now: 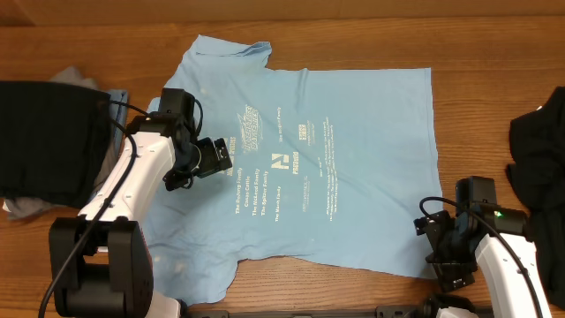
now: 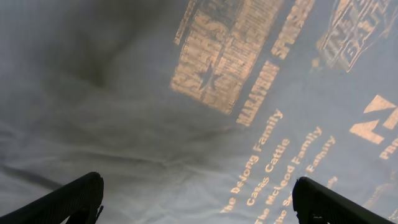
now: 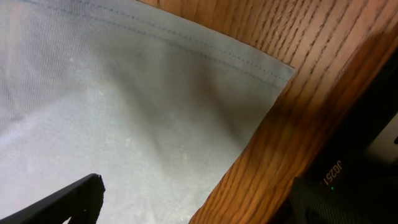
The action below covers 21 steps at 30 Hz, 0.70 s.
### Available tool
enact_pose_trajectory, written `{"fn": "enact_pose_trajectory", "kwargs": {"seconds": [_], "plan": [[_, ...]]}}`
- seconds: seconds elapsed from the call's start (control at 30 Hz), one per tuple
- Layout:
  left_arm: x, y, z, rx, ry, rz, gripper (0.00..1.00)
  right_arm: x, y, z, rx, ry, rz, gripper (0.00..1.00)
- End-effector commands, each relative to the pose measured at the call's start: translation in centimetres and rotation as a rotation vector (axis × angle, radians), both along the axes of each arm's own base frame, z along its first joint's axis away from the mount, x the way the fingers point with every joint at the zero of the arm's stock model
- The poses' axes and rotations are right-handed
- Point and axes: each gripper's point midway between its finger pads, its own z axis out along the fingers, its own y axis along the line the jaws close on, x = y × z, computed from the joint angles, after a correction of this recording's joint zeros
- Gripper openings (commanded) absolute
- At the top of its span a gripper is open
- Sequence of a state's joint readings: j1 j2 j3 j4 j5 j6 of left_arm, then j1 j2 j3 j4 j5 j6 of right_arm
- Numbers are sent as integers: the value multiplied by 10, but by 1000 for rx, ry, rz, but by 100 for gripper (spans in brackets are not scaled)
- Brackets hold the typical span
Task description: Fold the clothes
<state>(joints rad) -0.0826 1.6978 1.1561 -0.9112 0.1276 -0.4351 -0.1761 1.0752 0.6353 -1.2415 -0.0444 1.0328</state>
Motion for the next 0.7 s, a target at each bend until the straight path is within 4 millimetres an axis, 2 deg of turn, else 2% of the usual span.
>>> {"fn": "enact_pose_trajectory", "kwargs": {"seconds": [0.0,0.1,0.23,0.33,0.5,0.53,0.57,0.67], "plan": [[-13,1,4,-1,34,-2,100,-6,-2,-1,-10,14,6,100],[-18,2,12,-1,32,-2,100,-12,-1,-7,-10,32,4,100],[-16,1,26,-5,-22,-2,100,-29,3,-26,-2,86,-52,100],[-12,1,36,-8,-64,-2,100,-29,8,-35,26,71,-68,100],[-12,1,39,-9,-76,-4,100,-26,7,-36,21,61,-80,98],[-12,1,39,-8,-73,-7,100,-25,7,-36,21,57,-81,95],[-13,1,39,-8,-72,-6,100,-24,7,-36,21,54,-81,88],[-13,2,38,-7,-71,-7,100,-20,6,-37,17,35,-78,60]]}}
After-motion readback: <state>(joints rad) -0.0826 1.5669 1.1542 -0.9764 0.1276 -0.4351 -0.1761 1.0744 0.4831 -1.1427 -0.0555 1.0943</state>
